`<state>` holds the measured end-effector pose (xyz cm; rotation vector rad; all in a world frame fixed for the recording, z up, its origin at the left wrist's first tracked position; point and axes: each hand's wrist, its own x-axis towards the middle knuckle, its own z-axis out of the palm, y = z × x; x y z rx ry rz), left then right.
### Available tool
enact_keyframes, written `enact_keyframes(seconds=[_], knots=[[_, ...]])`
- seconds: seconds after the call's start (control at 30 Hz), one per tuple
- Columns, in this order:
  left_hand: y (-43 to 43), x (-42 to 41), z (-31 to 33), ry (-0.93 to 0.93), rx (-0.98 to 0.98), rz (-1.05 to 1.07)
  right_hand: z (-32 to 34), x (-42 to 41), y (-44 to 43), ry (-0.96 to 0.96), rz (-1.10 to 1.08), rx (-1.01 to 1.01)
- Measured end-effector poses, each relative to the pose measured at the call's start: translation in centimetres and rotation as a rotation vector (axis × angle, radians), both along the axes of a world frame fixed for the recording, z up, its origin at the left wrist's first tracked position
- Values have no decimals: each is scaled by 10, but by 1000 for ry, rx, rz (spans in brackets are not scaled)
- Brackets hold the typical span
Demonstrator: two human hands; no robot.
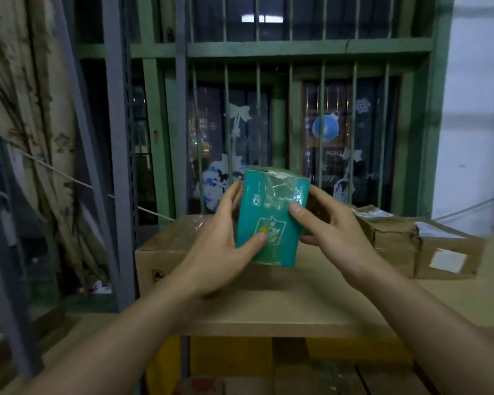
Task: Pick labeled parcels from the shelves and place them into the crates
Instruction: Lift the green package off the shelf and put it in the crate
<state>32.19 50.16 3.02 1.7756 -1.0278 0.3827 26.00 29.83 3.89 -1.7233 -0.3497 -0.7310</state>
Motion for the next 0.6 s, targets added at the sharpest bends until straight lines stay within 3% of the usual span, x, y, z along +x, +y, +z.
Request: enact_keyframes(seconds=[0.17,0.3,0.4,0.6], knots=[[-19,-9,13,-21,-197,13,6,-8,-14,-46,8,51],[-30,-11,31,136,-309,-8,15,-14,-25,10,53,-110],[-34,-17,37,247,-308,-37,19,-18,-27,32,30,-149],[-29,-16,36,228,-225,-173,29,-28,-25,55,13,-40]])
